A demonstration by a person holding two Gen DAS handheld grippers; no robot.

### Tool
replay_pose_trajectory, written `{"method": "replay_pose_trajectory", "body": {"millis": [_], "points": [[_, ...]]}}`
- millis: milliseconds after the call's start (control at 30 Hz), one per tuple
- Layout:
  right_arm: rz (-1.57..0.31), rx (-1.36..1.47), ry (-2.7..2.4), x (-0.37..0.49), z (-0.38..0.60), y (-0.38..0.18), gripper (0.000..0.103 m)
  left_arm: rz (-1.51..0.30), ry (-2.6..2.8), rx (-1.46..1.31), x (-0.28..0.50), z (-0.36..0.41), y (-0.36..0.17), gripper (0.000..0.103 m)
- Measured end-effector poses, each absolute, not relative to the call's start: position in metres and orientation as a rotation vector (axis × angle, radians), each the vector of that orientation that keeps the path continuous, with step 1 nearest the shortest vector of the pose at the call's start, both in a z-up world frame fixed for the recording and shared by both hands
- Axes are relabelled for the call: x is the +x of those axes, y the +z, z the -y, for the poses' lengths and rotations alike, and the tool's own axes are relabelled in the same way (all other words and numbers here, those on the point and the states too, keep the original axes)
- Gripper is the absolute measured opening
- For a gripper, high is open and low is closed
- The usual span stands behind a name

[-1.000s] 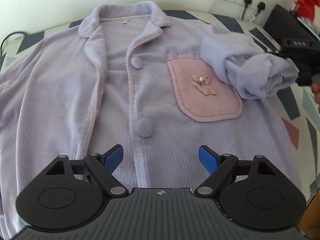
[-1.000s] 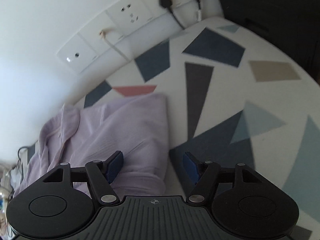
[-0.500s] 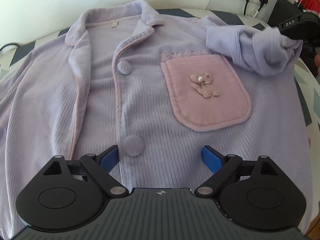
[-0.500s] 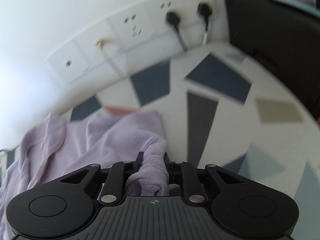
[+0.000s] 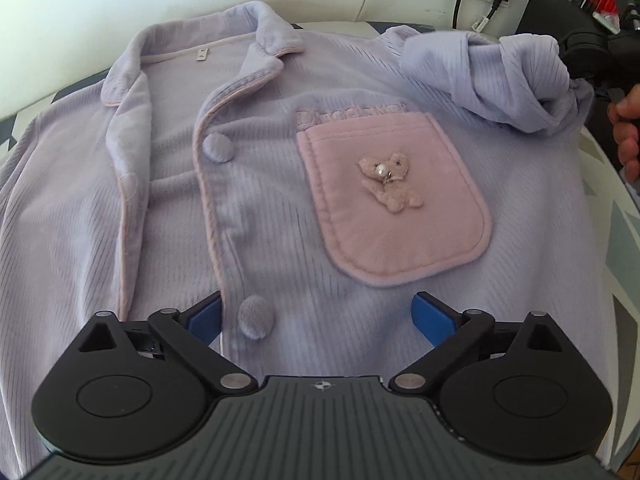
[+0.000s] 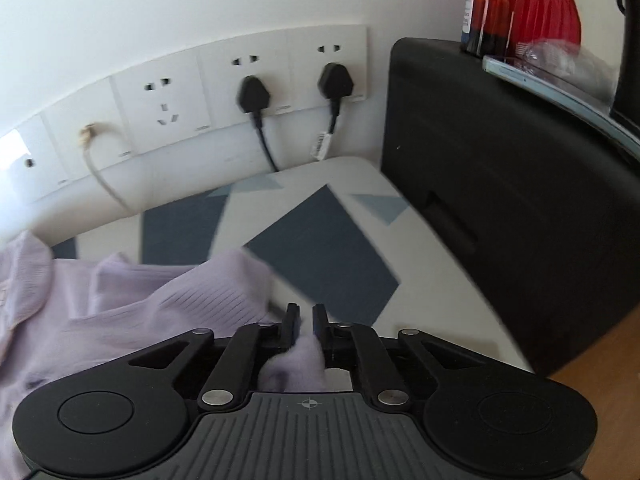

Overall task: Fold clothes
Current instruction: 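Grasp the rolled sleeve with the right tool and lay it beside the pink pocket, then open the right tool to release the sleeve and lift away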

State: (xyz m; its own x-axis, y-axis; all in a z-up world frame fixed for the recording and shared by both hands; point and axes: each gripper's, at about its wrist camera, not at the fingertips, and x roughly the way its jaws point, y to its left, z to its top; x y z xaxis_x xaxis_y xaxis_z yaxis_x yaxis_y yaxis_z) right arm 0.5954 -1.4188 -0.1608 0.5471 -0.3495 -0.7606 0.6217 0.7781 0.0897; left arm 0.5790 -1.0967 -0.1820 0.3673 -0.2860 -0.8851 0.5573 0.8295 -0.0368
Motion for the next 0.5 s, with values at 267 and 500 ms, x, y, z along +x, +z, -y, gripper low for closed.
{"method": "replay_pose_trajectory", "body": {"millis": [267, 500], "points": [[-0.787, 0.385, -0.494, 0.579, 1.400, -0.144, 0.039, -1.122, -0.544, 0.245, 0.598, 1.071, -0.177, 0.099], [-0.748, 0.331, -0.317, 0.572, 1.340, -0.120, 0.102, -1.062, -0.449, 0.216, 0.599, 1.039, -0.157, 0.099]]}}
